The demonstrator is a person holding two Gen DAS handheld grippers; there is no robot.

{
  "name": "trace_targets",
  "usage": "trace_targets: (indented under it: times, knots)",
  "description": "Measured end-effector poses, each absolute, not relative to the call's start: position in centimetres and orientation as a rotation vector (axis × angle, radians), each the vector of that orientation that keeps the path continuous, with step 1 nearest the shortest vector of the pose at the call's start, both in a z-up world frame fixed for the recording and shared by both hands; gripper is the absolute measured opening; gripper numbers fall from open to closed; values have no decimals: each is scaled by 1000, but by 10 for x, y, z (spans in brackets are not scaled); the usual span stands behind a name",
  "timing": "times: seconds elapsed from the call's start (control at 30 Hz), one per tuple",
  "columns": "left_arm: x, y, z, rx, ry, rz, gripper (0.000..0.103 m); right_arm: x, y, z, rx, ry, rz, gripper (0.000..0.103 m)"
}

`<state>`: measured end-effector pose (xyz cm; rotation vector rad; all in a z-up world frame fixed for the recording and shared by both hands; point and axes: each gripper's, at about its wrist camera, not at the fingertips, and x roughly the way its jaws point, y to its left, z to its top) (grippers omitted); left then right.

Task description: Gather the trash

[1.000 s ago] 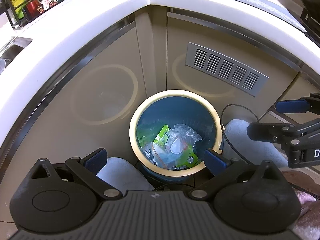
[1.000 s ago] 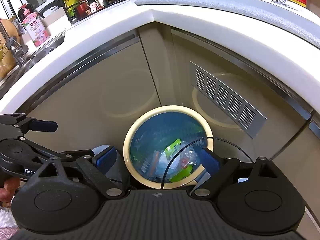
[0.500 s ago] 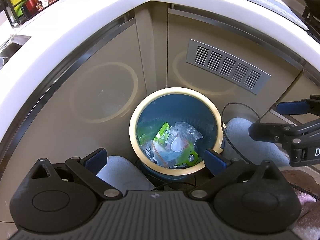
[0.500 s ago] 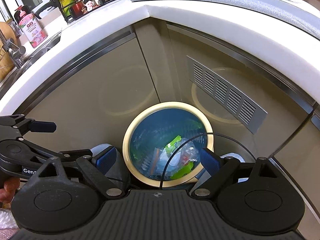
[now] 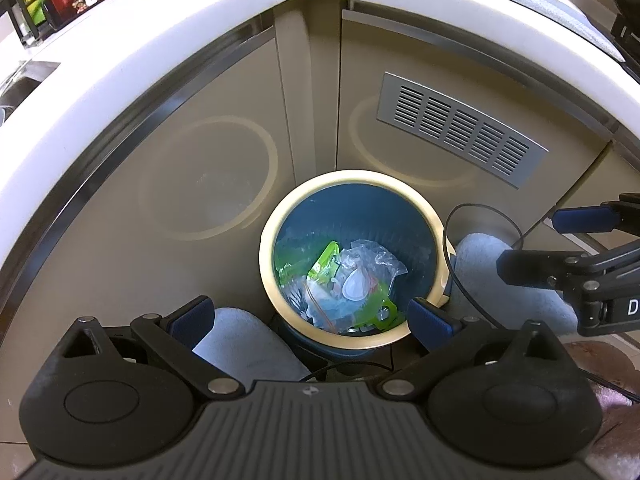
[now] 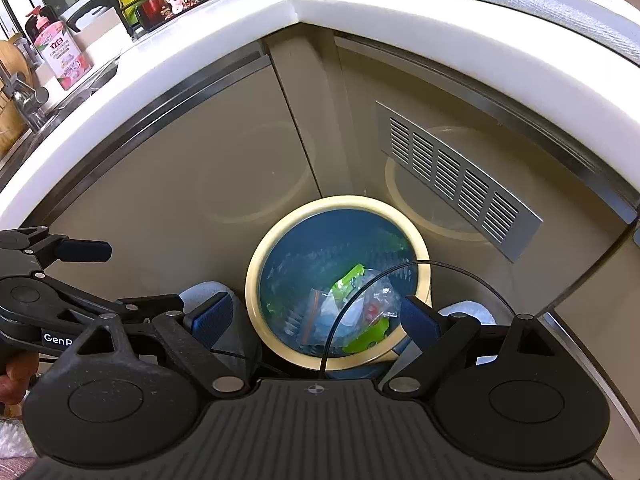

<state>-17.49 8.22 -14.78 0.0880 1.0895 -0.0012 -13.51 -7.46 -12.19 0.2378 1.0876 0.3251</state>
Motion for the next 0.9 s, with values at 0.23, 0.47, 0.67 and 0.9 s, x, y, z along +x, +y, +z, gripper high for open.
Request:
trace_targets:
  times: [0.23,0.47,0.67,0.9]
  knots:
    - [-172,81,-151,90,1097,1,103,-130,-73,-124,232,1093,330,92]
    - [-171,80,-144,110,1068,12,103,-129,-71,-116,201,1035,337,92]
    - [-159,86,-119,99,1001,24,103,-119,-76,-94,201,944,355,93]
    - [-129,84,-75,131,874,26,103,-92,-114,-58,318,795,284,96]
